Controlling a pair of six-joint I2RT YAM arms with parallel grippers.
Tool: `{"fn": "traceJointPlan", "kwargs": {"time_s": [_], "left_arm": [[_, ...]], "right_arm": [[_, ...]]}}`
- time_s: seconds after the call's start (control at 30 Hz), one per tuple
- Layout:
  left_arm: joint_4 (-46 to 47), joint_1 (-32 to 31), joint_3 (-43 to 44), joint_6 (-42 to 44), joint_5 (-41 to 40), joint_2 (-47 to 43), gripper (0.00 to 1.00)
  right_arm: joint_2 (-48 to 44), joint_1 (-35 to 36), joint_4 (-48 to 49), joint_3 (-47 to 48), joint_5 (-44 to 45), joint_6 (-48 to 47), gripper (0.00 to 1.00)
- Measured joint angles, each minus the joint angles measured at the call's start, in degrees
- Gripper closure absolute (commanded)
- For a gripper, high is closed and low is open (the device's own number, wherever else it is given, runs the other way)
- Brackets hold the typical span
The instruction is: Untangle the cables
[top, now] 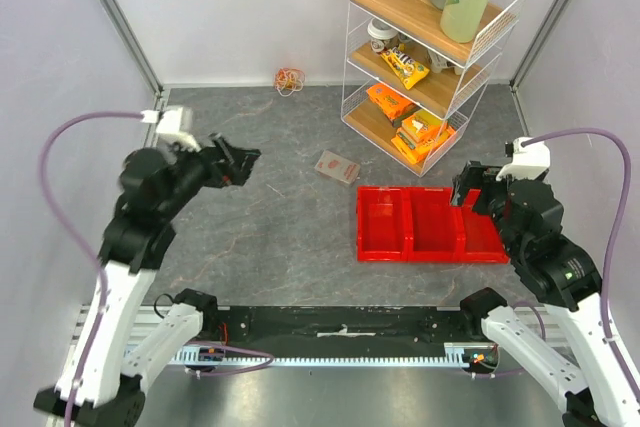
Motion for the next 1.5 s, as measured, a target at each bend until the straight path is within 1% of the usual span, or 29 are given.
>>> {"fn": "traceJointPlan", "kwargs": {"time_s": [0.03, 0.1, 0.23, 0.33, 0.37, 0.43, 0.5, 0.57, 0.7, 0.77, 0.83, 0.93, 1.0, 1.1, 1.13, 1.27, 1.3, 1.37, 1.43, 1.47, 1.5], "left_arm": [[0.6, 0.0, -0.9, -1.1, 0.4, 2.4, 0.06], [5.0, 0.0, -4.8, -4.7, 1.8, 7.8, 0.06], [18.1, 0.1, -13.4, -13.0, 2.3, 20.0, 0.05], [29.5, 0.9, -14.3, -18.1, 2.3, 32.9, 0.07], [34.9, 1.6, -13.8, -20.0, 2.6, 38.6, 0.07], [42.5, 2.8, -12.4, -23.2, 3.7, 46.9, 0.06], [48.6, 4.3, -8.7, -26.5, 5.7, 55.5, 0.05], [53.8, 5.8, -1.6, -29.3, 7.1, 65.7, 0.05], [59.5, 7.2, 11.0, -34.4, 7.0, 79.1, 0.07], [61.7, 7.4, 16.2, -37.5, 5.5, 84.4, 0.07], [64.0, 7.3, 20.4, -42.1, 2.2, 89.7, 0.06], [65.5, 7.2, 24.9, -48.1, -2.6, 96.6, 0.02], [66.8, 7.1, 29.0, -51.8, -5.1, 101.2, 0.01], [66.7, 6.8, 36.7, -53.5, -9.9, 105.6, 0.01], [66.6, 6.7, 38.7, -54.0, -10.9, 106.9, 0.03], [65.0, 6.1, 49.8, -55.7, -13.8, 113.8, 0.16], [63.8, 5.9, 53.2, -56.0, -14.4, 115.6, 0.24], [61.8, 5.7, 58.6, -56.8, -15.6, 118.7, 0.49], [60.5, 5.6, 61.4, -57.5, -16.6, 120.5, 0.73], [59.7, 5.6, 62.5, -57.6, -16.5, 121.4, 0.82], [59.2, 5.6, 62.7, -57.8, -16.3, 121.7, 0.85]], "right_arm": [[-0.2, 0.0, 0.2, -0.3, -1.1, 0.0, 0.02], [-0.2, 0.0, 0.6, -0.7, -3.5, -0.2, 0.02], [-0.6, 0.0, 1.5, -1.5, -9.1, -0.5, 0.02], [-1.6, 0.0, 2.1, -2.3, -11.6, -0.4, 0.02], [-2.2, 0.0, 2.2, -2.6, -12.4, -0.4, 0.02], [-3.1, 0.0, 2.2, -2.9, -12.9, -0.4, 0.02], [-4.1, 0.0, 2.3, -3.0, -13.0, -0.4, 0.02], [-5.1, 0.0, 2.3, -3.2, -12.9, -0.4, 0.02], [-6.9, 0.0, 2.3, -3.8, -12.7, -0.4, 0.02], [-7.4, 0.0, 2.3, -3.9, -12.5, -0.4, 0.02], [-7.5, 0.0, 2.3, -3.9, -12.5, -0.4, 0.02], [-7.5, 0.0, 2.3, -3.9, -12.3, -0.4, 0.02], [-7.5, 0.0, 2.3, -3.9, -12.2, -0.4, 0.02], [-7.2, 0.0, 2.3, -3.9, -12.0, -0.4, 0.02], [-7.0, 0.0, 2.3, -3.9, -12.0, -0.4, 0.02], [-6.1, 0.0, 2.3, -3.9, -11.9, 0.0, 0.02], [-6.0, 0.0, 2.3, -3.9, -11.9, 0.1, 0.02], [-5.9, 0.0, 2.3, -3.9, -11.9, 0.5, 0.02], [-5.9, 0.0, 2.3, -3.9, -11.9, 0.8, 0.02], [-5.9, 0.0, 2.2, -3.9, -12.0, 1.1, 0.02], [-5.9, 0.0, 2.2, -3.9, -12.0, 1.3, 0.02]]}}
